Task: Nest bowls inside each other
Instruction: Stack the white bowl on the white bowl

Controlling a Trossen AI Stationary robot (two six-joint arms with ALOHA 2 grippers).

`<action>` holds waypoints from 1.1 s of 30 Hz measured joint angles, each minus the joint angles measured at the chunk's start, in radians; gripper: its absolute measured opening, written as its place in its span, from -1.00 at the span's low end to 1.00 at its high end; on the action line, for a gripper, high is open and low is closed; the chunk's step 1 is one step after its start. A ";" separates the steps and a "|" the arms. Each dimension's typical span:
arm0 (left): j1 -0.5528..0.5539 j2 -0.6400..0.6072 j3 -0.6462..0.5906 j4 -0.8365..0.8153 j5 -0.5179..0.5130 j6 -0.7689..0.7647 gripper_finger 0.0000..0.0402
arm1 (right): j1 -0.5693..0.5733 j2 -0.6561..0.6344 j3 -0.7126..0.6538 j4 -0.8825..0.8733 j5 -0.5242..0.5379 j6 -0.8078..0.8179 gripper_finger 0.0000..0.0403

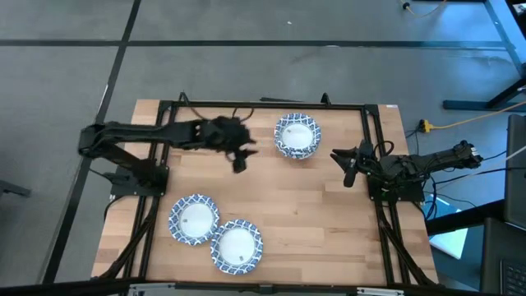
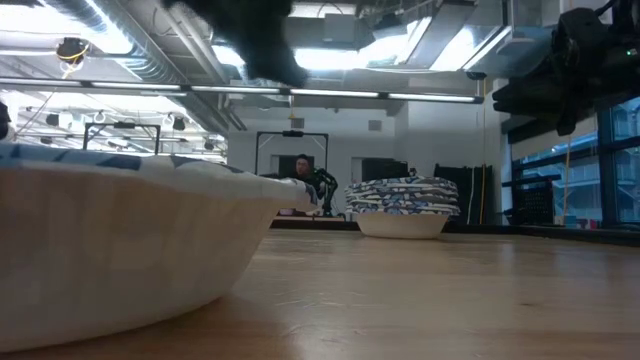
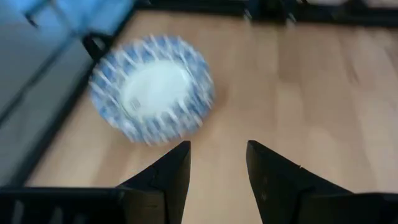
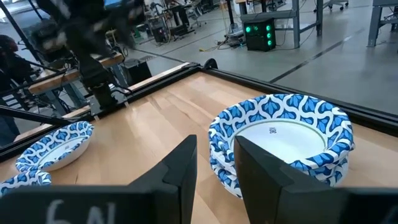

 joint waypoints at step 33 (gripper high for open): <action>-0.366 -0.135 -0.190 -0.651 0.077 -0.090 -0.27 | 0.000 0.000 0.000 0.005 0.009 0.120 -0.46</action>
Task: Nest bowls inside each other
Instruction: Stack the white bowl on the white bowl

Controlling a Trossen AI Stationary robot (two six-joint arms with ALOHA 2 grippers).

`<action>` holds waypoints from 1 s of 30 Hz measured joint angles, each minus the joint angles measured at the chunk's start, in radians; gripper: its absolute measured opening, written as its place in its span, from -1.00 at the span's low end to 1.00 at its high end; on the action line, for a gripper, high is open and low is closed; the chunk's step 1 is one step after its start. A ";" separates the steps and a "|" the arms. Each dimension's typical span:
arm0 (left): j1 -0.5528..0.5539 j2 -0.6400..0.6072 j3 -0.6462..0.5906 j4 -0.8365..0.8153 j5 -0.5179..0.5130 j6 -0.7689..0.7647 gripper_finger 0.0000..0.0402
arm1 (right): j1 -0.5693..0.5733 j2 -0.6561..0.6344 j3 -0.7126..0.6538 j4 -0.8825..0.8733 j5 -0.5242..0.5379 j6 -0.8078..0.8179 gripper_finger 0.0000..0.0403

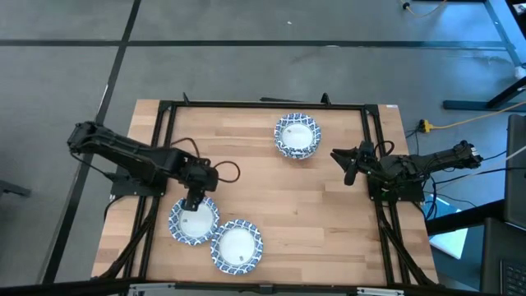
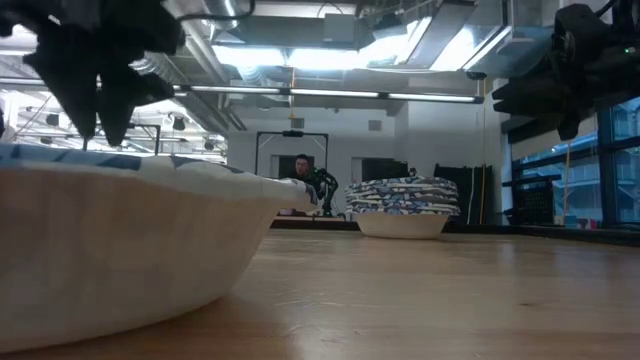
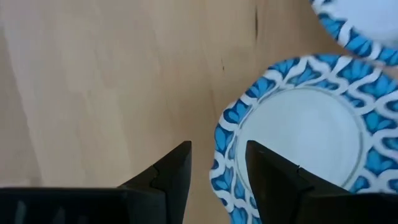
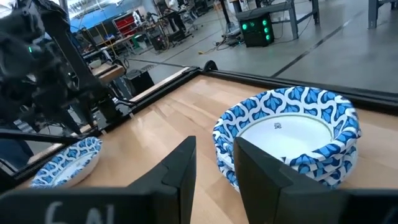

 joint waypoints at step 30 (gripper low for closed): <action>-0.010 0.324 -0.001 0.081 0.089 0.129 -0.35 | 0.000 0.000 0.000 -0.001 -0.001 0.012 -0.46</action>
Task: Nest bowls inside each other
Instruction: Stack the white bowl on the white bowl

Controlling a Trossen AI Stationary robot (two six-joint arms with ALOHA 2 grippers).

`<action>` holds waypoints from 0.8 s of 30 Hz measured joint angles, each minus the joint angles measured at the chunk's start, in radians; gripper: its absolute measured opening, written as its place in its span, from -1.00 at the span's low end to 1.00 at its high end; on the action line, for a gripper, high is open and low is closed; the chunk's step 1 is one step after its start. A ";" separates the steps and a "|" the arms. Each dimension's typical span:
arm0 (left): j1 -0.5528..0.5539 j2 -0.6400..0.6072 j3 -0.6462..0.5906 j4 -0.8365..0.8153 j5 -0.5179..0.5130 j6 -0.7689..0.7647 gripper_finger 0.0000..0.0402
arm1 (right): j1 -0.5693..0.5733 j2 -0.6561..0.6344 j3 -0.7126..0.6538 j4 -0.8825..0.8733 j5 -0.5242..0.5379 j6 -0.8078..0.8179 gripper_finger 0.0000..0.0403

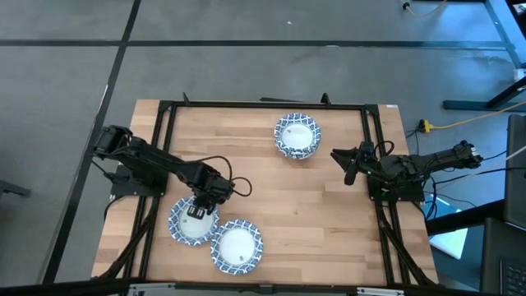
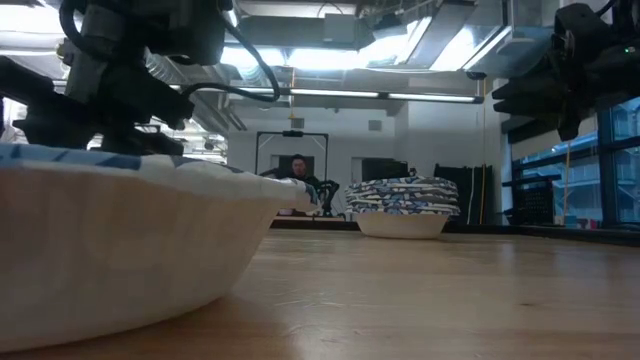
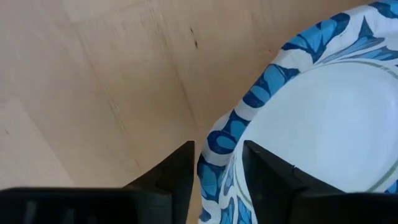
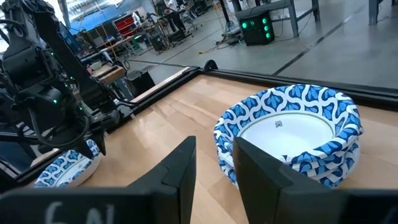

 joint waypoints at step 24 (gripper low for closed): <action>0.467 -0.006 0.063 0.003 0.258 -0.102 -0.99 | 0.000 0.000 0.000 0.000 0.000 -0.004 -0.46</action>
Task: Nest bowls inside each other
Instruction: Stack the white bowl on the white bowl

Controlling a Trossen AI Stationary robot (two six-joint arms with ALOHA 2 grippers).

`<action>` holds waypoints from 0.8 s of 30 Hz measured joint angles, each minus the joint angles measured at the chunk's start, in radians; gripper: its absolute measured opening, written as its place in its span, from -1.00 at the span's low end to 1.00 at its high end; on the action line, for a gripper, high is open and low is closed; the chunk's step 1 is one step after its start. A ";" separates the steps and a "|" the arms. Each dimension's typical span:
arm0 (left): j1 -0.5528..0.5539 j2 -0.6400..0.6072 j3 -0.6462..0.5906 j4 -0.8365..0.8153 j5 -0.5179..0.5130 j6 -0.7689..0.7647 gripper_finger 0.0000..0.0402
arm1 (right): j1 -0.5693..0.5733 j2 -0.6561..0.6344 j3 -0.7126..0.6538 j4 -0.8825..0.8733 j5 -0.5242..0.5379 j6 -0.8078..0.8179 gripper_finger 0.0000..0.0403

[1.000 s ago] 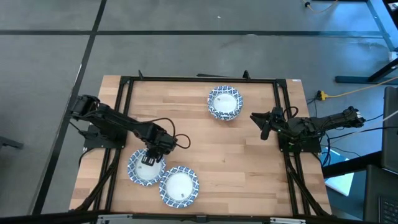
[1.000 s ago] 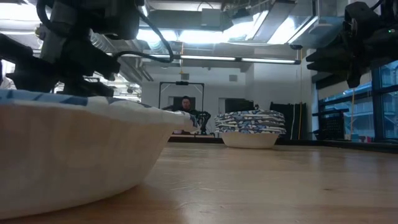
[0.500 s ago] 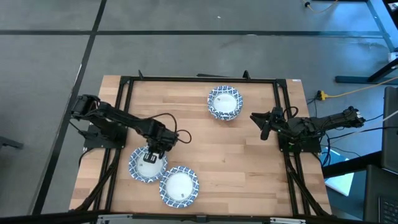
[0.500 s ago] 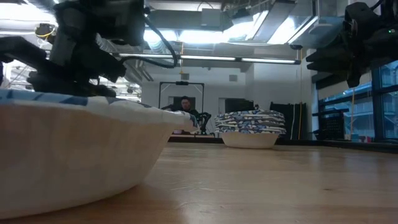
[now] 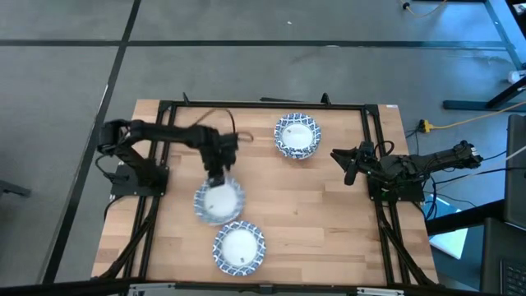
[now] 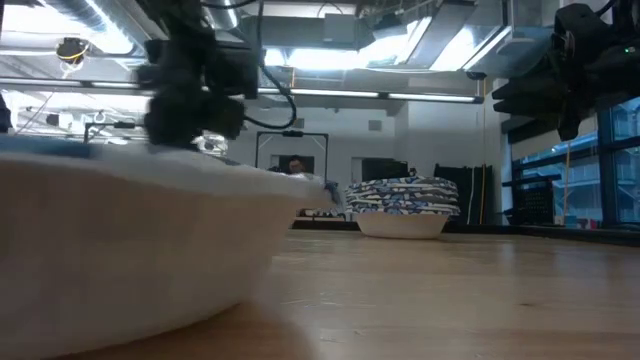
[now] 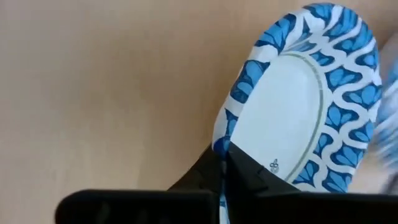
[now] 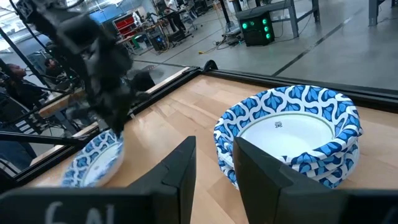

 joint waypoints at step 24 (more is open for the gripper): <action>0.348 0.388 0.864 0.128 0.210 -0.277 -1.00 | 0.000 0.000 0.000 -0.001 0.000 -0.007 -0.46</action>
